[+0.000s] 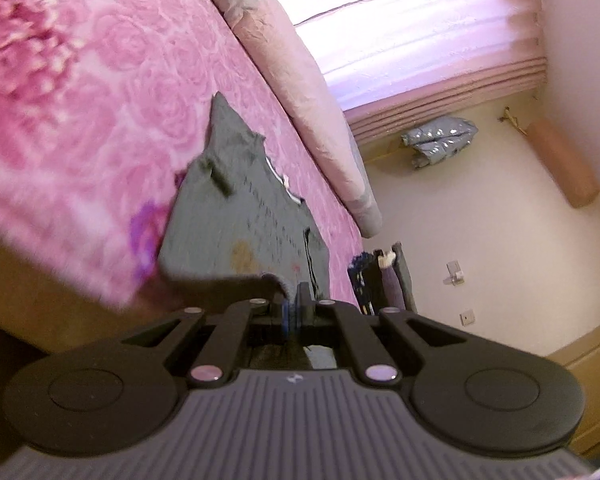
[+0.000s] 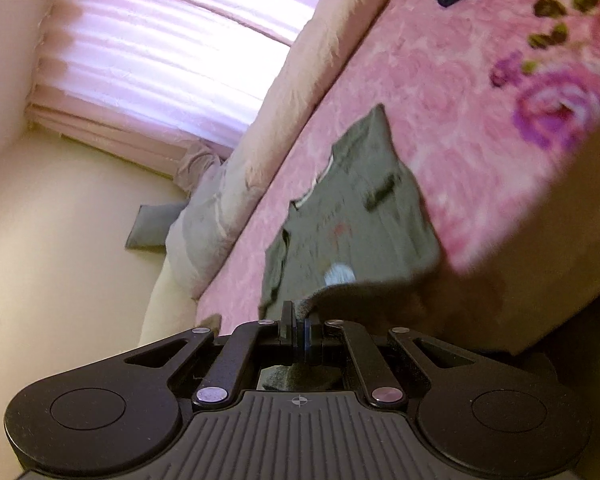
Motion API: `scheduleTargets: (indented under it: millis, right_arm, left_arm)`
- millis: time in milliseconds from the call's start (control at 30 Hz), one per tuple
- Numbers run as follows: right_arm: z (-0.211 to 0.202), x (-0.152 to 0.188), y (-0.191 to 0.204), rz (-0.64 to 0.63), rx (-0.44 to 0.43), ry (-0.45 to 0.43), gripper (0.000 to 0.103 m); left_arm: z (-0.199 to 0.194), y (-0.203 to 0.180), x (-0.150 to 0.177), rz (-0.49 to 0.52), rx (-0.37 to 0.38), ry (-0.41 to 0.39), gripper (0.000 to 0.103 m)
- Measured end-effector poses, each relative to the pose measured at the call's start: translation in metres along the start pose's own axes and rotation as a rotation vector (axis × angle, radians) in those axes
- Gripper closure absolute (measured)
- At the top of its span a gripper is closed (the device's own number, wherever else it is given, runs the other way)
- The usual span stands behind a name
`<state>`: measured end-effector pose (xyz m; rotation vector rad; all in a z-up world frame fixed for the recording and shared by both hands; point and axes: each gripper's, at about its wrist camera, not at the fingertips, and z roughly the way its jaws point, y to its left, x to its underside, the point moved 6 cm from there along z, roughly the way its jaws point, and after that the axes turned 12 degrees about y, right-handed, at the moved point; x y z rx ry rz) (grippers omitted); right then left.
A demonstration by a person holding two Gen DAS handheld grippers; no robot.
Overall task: Fold clothes
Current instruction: 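Lift the hem with both tools and fold it toward the collar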
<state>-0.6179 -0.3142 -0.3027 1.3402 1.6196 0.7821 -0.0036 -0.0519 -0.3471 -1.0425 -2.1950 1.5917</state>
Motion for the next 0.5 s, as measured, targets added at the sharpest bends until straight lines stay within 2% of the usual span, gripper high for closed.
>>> scheduleTargets:
  millis: [100, 267, 500]
  right_arm:
    - [0.022, -0.049, 0.002, 0.032, -0.001, 0.009, 0.102]
    - [0.078, -0.133, -0.020, 0.097, 0.046, 0.043, 0.102]
    - [0.153, -0.238, -0.063, 0.218, 0.103, 0.086, 0.102]
  left_arm:
    - [0.029, 0.001, -0.047, -0.031, -0.008, 0.004, 0.102]
    - [0.090, 0.010, -0.127, -0.041, -0.051, 0.034, 0.102]
    - [0.182, 0.043, -0.217, -0.108, -0.128, 0.073, 0.102]
